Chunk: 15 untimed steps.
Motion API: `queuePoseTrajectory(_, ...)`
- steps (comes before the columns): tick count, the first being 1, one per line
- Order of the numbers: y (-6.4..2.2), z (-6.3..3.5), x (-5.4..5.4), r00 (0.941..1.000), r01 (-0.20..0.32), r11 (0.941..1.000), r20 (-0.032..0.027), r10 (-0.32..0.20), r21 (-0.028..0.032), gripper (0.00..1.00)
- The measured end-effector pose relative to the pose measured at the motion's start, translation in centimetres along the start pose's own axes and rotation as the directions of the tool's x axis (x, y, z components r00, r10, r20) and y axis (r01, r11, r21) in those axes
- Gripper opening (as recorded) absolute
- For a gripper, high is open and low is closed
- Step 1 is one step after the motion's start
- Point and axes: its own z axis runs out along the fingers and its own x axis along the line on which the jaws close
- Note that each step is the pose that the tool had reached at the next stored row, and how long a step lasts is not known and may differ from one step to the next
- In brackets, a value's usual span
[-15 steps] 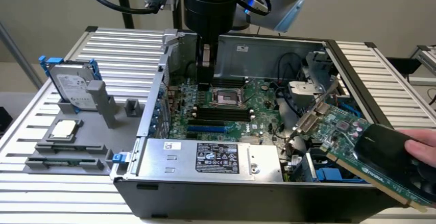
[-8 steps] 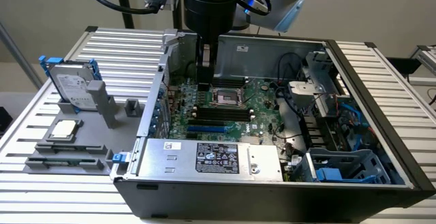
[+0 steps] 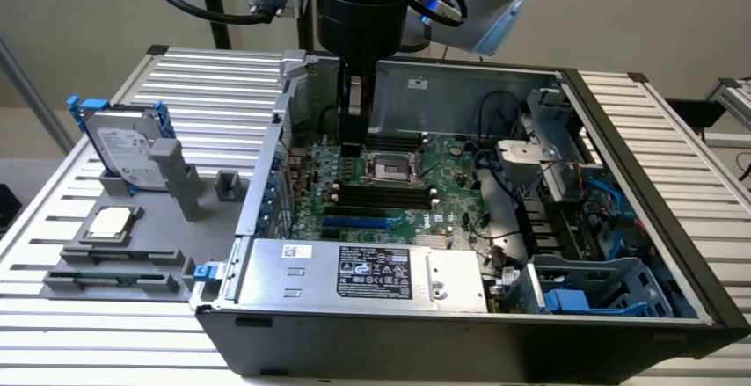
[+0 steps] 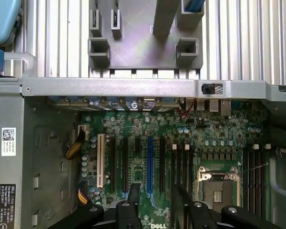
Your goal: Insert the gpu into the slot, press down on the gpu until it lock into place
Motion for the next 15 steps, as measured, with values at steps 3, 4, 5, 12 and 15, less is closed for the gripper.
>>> queuePoseTrajectory(3,0.00,-0.01,0.0,1.0000,0.000,1.0000,0.0000,0.000,0.0000,0.42)
queuePoseTrajectory(4,0.01,-0.18,0.0,1.0000,0.000,1.0000,-0.0003,0.000,-0.0001,0.42)
queuePoseTrajectory(5,0.02,-0.55,0.0,1.0000,0.000,1.0000,-0.0003,0.000,-0.0002,0.42)
queuePoseTrajectory(12,0.06,-1.99,-0.1,1.0000,0.000,1.0000,0.0002,0.000,0.0001,0.42)
queuePoseTrajectory(15,-0.05,-2.13,0.0,0.9996,-0.030,0.9996,0.0003,0.030,-0.0010,0.42)
